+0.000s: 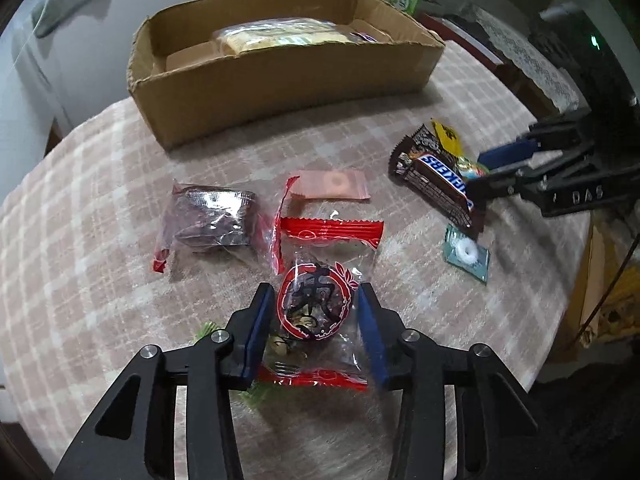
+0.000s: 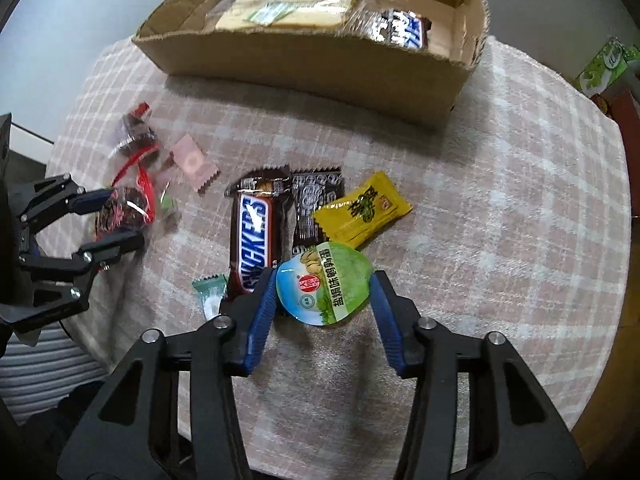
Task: Organize snacks
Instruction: 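Grasp the red-wrapped candy bag with the left gripper while the right grasps the green jelly cup, then lift and carry the candy bag and green jelly cup over the box with both grippers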
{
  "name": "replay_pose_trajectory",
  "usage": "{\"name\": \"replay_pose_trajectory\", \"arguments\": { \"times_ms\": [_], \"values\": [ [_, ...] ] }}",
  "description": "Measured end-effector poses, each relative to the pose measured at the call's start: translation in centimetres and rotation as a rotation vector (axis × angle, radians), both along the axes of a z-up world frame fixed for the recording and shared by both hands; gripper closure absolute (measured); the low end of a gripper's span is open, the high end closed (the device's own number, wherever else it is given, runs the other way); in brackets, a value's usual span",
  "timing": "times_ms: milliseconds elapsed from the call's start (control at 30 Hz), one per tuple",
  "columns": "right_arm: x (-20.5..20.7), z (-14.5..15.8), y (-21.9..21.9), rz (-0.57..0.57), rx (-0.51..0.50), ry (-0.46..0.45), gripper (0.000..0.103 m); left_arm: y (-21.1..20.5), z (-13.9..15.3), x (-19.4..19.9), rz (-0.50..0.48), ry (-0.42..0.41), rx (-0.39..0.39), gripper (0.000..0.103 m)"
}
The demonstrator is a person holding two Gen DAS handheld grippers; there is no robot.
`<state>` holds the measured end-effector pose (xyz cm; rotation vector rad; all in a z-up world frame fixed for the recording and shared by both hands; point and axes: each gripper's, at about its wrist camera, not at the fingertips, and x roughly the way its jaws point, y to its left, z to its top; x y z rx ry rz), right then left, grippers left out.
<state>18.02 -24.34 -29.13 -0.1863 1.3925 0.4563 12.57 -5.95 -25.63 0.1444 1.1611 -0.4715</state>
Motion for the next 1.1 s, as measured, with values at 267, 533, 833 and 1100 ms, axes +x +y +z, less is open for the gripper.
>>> {"name": "replay_pose_trajectory", "arguments": {
  "times_ms": [267, 533, 833, 1100],
  "values": [
    [-0.1, -0.2, 0.5, 0.050, -0.025, -0.011, 0.057, 0.6, 0.2, -0.1, 0.037, -0.005, -0.034, 0.069],
    [-0.7, 0.5, -0.4, 0.022, 0.000, -0.024, 0.058, 2.2, 1.0, -1.1, 0.086, 0.001, -0.080, 0.070],
    [-0.7, 2.1, -1.8, 0.001, 0.022, -0.040, 0.058, 3.4, 3.1, -2.0, 0.130, -0.014, -0.151, 0.070],
    [-0.3, 4.6, -2.4, -0.012, 0.054, -0.075, 0.059, 4.1, 5.8, -2.1, 0.135, -0.057, -0.175, 0.070]
  ]
}}
